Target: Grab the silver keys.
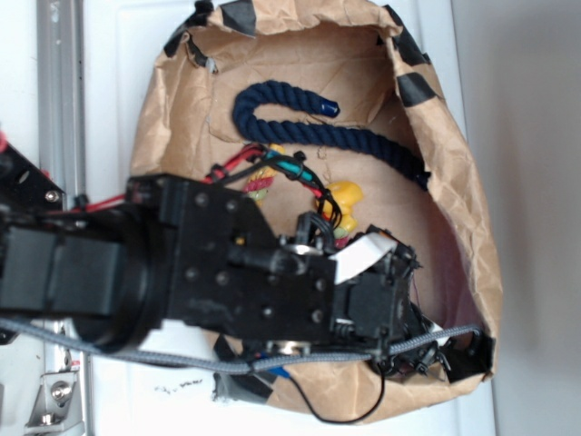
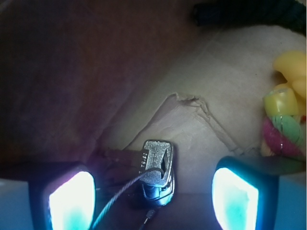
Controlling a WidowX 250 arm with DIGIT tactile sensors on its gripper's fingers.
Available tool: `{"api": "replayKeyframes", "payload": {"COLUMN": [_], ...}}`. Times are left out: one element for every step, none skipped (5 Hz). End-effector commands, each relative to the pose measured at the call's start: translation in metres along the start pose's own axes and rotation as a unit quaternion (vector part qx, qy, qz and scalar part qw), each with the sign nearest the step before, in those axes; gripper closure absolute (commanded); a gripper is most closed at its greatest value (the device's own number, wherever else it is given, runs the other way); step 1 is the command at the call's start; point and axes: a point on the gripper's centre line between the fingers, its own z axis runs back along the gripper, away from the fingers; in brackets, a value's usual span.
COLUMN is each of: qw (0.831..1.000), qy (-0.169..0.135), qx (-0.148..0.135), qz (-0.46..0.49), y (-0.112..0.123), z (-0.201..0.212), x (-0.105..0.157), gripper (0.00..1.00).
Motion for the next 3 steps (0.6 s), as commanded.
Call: {"api": "replayKeyframes", "payload": {"qw": [0.999, 0.998, 0.998], "qy": [0.031, 0.051, 0.053], "qx": [0.0, 0.018, 0.026], "qz": [-0.023, -0.026, -0.026], "y": [-0.011, -0.009, -0.007], "z": [0.004, -0.004, -0.007], "x": [-0.007, -0.012, -0.018], "gripper": [0.0, 0.0, 0.48]}}
